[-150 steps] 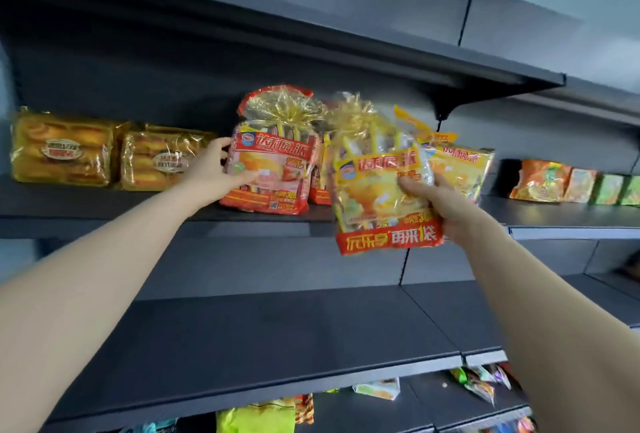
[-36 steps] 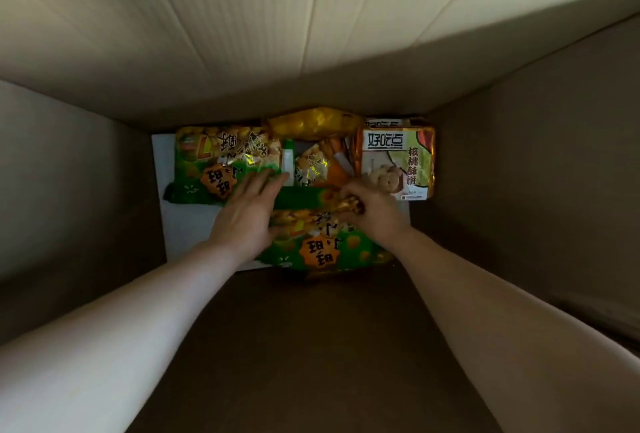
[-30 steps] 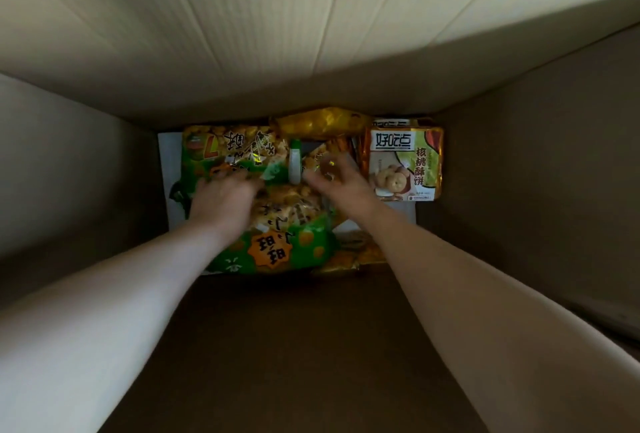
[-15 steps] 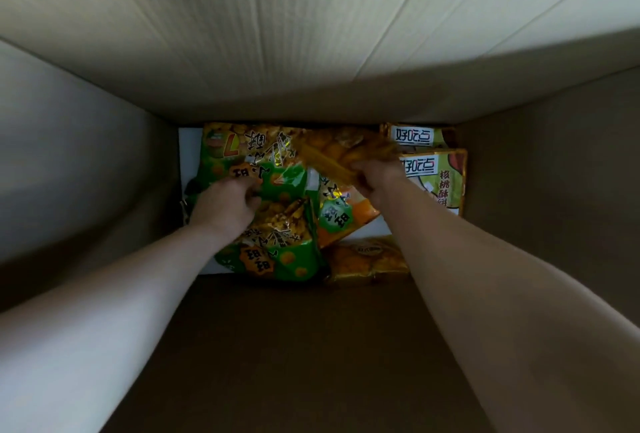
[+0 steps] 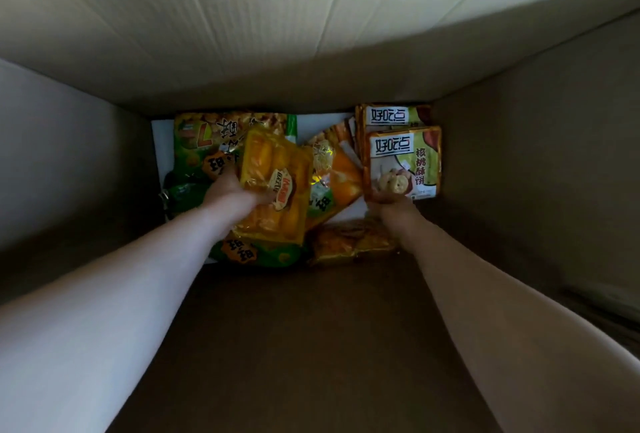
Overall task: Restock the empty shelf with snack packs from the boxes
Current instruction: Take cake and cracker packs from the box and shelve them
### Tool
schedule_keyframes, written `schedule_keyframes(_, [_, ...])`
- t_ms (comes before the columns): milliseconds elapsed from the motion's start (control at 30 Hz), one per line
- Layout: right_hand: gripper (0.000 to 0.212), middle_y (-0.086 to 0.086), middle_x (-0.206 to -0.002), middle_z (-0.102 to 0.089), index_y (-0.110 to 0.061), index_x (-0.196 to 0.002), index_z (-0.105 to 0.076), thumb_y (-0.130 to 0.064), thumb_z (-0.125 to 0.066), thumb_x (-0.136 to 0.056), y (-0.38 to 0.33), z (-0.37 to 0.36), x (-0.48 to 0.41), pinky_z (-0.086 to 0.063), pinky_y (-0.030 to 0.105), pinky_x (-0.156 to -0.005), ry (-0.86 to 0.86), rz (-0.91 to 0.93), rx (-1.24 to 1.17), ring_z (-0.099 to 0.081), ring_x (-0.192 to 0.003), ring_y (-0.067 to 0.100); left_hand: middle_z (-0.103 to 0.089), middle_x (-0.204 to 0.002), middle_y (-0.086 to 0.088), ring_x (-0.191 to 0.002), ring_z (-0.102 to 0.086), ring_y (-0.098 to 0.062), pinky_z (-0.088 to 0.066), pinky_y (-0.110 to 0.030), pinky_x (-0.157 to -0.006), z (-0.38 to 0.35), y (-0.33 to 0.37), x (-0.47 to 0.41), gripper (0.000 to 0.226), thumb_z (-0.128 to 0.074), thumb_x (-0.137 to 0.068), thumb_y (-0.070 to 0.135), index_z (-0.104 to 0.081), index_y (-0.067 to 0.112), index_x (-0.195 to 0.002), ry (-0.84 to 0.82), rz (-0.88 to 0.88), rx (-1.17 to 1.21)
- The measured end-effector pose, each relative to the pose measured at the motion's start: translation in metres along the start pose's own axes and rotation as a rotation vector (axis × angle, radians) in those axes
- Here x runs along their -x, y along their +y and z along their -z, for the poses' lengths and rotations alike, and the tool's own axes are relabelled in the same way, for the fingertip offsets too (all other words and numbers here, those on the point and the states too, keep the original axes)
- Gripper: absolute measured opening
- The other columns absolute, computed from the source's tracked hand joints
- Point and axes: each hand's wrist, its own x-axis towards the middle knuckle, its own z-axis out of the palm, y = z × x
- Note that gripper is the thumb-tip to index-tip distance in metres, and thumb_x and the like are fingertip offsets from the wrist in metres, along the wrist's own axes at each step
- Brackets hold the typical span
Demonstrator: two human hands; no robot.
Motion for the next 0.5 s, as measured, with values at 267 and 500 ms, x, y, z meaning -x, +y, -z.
schedule_keyframes(267, [0.077, 0.018, -0.148, -0.041, -0.012, -0.152, -0.030, -0.066, -0.032, -0.098, 0.054, -0.020, -0.056, -0.043, 0.040, -0.100, -0.026, -0.160, 0.640, -0.048, -0.126, 0.033, -0.053, -0.139, -0.008, -0.128, -0.049, -0.033, -0.042, -0.049, -0.106, -0.018, -0.014, -0.026, 0.083, -0.081, -0.079, 0.032, -0.035, 0.021, -0.147, 0.024, -0.099, -0.296])
schedule_keyframes(500, [0.068, 0.019, -0.133, -0.050, -0.002, -0.140, -0.045, -0.031, -0.076, -0.086, 0.027, -0.014, -0.034, -0.049, 0.044, -0.102, -0.091, -0.275, 0.347, -0.054, -0.119, 0.035, -0.054, -0.139, -0.009, -0.125, -0.053, -0.033, -0.045, -0.044, -0.102, -0.019, -0.014, -0.016, 0.082, -0.080, -0.081, 0.028, -0.034, 0.019, -0.148, 0.047, -0.109, -0.288])
